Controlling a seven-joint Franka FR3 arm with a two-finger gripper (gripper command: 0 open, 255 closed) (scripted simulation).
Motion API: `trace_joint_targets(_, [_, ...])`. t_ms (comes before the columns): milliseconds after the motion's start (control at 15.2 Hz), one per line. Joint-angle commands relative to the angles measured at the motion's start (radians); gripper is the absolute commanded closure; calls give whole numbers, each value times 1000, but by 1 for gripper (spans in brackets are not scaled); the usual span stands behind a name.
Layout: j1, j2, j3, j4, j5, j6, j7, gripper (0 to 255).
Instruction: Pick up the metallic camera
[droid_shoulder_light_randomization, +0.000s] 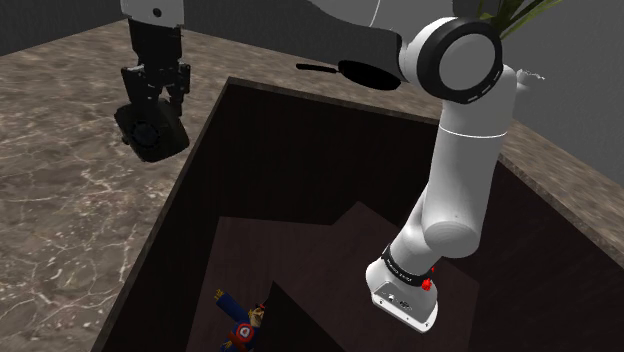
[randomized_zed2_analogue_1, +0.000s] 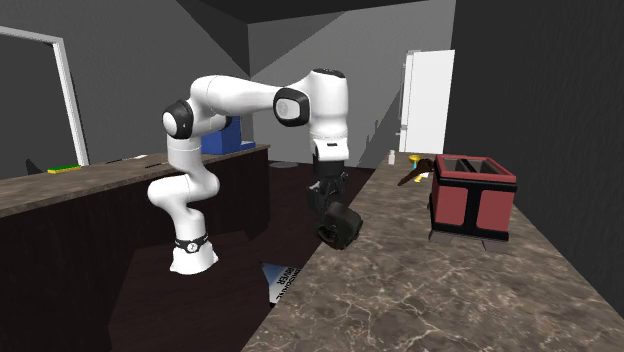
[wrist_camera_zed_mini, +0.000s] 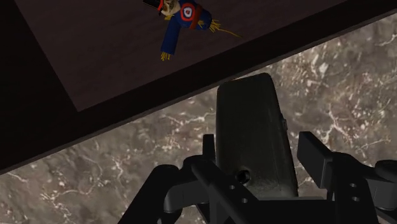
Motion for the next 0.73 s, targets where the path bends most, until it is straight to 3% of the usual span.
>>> trace_joint_targets(0, [3,4,1,33,-2,-29,4,255])
trace_joint_targets(660, [20,40,3,196,-13,-156,18,255])
